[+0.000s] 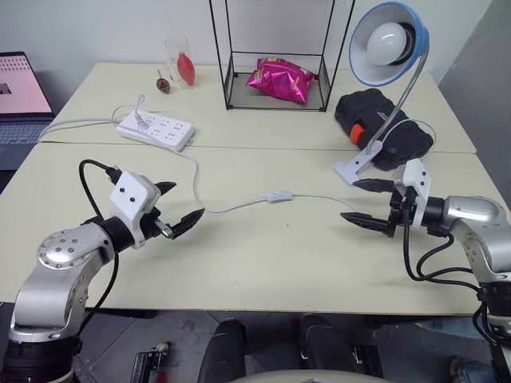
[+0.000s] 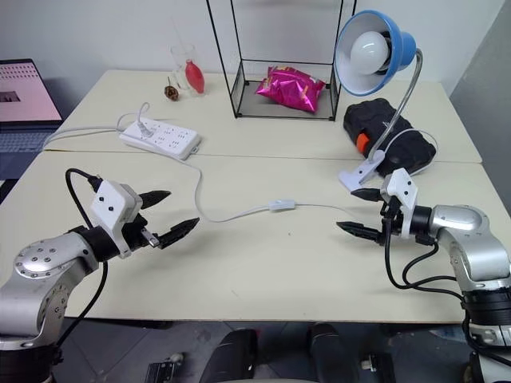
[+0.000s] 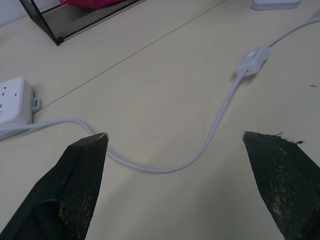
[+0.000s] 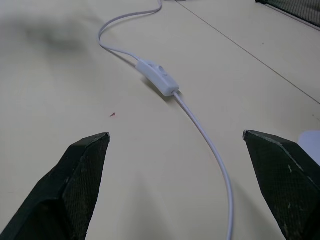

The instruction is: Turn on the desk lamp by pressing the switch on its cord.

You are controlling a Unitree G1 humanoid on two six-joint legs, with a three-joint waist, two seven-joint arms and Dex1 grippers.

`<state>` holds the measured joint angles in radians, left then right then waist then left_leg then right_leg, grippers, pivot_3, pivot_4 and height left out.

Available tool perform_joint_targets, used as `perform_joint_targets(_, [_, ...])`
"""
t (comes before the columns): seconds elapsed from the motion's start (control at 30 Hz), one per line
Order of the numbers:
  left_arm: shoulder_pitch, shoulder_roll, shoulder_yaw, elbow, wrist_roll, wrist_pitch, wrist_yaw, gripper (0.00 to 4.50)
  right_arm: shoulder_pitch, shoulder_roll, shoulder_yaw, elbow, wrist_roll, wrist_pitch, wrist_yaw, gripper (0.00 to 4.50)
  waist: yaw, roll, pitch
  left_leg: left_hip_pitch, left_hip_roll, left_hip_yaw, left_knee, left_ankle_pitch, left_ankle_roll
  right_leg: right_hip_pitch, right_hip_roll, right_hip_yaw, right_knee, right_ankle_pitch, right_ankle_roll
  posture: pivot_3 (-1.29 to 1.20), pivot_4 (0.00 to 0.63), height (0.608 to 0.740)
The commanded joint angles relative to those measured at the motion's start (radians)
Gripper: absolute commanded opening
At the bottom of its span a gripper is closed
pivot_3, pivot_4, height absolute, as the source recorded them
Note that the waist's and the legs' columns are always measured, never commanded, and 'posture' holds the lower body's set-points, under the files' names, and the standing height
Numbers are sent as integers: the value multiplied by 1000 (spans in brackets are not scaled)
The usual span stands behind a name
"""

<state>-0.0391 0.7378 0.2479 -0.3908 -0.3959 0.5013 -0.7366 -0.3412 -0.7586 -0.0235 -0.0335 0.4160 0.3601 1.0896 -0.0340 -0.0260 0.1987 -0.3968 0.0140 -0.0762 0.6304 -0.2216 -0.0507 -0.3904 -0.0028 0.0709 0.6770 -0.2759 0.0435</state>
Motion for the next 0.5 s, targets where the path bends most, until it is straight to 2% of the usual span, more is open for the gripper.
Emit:
perform_joint_targets(0.03, [11,2,34,-50,-42,10,-12,4491,-26,3,-10,-16,6,-13,11,4500,0,0,0,0,0,0,0,0,0,0,0,0,0,0,0,0,150,740])
perform_joint_targets(0.27, [-6,3,7,-33,-1,3,34,4491,-29,11,-3,-31,9,-2,7,4500,0,0,0,0,0,0,0,0,0,0,0,0,0,0,0,0,150,740])
perform_joint_targets(0.4, [-80,-47,-7,33,7,-43,68,4491,-38,18,-7,-30,9,-7,2,4500,2,0,0,0,0,0,0,0,0,0,0,0,0,0,0,0,150,740])
perform_joint_targets(0.5, [-118,-38,-33,67,18,-66,32,4491,-38,20,-11,-44,14,-3,1,4500,2,0,0,0,0,0,0,0,0,0,0,0,0,0,0,0,150,740])
